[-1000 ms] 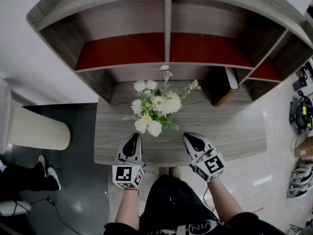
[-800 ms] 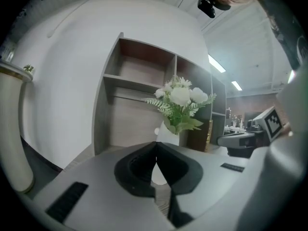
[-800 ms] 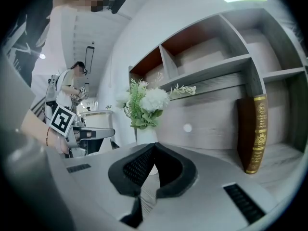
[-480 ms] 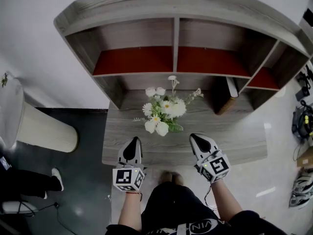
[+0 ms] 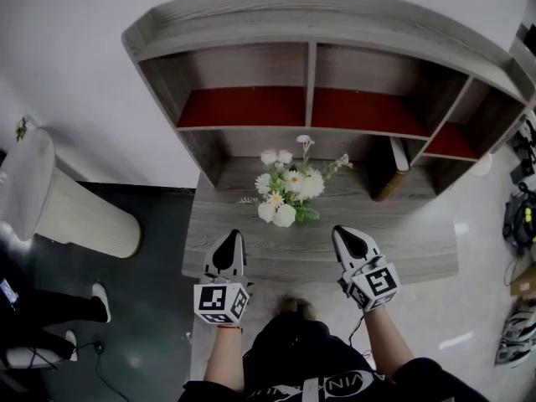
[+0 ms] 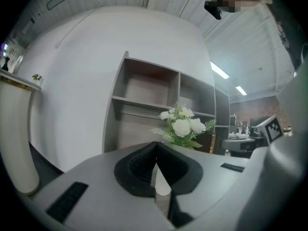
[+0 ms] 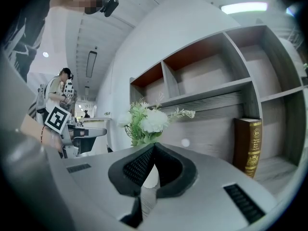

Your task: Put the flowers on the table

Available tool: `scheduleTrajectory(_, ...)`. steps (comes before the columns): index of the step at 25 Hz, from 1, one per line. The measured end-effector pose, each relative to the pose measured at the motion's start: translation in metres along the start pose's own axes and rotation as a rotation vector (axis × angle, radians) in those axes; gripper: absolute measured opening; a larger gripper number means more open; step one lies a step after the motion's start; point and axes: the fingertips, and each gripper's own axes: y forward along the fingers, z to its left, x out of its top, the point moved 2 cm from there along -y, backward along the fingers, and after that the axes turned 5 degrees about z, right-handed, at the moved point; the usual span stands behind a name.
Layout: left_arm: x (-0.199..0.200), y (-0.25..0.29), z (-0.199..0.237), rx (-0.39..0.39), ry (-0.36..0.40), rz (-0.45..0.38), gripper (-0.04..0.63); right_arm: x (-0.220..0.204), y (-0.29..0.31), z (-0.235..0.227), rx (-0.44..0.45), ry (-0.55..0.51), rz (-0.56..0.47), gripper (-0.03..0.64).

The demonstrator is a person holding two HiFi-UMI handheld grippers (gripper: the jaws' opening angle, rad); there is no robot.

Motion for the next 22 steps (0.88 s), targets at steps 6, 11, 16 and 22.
scheduleTrajectory(6, 0.009, -0.008, 0.005, 0.021, 0.008, -0.021, 0.003, 0.010, -0.001, 0.002, -0.004, -0.008, -0.036, 0.008)
scheduleTrajectory(11, 0.016, -0.014, 0.010, 0.037, 0.011, -0.035, 0.003, 0.016, -0.002, 0.005, -0.006, -0.015, -0.047, 0.008)
scheduleTrajectory(16, 0.024, -0.018, 0.011, 0.050, 0.022, -0.054, 0.003, 0.020, -0.002, 0.008, 0.000, -0.017, -0.061, 0.008)
scheduleTrajectory(22, 0.032, -0.021, 0.013, 0.058, 0.045, -0.068, 0.003, 0.027, 0.001, 0.011, 0.004, -0.028, -0.081, 0.008)
